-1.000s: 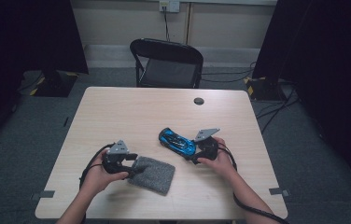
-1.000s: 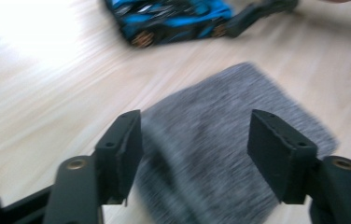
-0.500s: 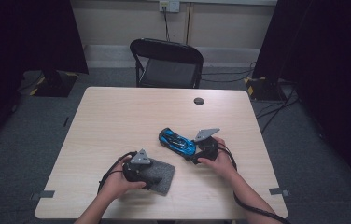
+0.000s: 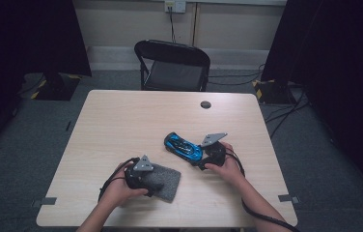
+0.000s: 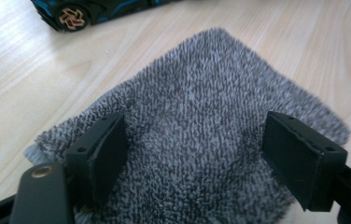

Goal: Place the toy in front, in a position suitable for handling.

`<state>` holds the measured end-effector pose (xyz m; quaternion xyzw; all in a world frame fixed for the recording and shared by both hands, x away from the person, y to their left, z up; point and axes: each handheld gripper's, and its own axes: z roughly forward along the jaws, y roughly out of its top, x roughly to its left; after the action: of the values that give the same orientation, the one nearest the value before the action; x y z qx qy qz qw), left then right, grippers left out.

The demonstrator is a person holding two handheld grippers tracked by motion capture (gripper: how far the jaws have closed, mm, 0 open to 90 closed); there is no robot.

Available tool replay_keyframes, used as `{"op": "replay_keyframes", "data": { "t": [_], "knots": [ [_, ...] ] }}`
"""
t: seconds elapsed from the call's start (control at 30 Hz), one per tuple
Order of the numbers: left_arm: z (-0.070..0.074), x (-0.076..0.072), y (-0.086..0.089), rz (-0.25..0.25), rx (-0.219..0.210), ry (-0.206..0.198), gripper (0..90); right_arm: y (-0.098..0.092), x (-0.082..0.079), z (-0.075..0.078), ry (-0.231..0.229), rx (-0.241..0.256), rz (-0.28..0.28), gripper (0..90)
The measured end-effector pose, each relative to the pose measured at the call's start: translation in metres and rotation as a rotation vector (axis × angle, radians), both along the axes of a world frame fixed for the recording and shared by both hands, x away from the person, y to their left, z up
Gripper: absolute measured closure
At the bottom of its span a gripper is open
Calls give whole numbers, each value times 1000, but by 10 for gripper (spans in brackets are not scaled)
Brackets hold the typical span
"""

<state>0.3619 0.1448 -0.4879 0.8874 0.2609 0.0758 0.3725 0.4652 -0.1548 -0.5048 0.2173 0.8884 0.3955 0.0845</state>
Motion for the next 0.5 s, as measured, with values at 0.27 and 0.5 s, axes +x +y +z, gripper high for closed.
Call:
{"op": "replay_keyframes", "data": {
  "t": [0.27,0.5],
  "knots": [
    [-7,-1,3,-10,-35,-24,210,0,-1,0,1,-1,-9,233],
    [-9,-5,5,9,-41,-43,292,0,-2,0,0,-1,-15,232]
  ]
}}
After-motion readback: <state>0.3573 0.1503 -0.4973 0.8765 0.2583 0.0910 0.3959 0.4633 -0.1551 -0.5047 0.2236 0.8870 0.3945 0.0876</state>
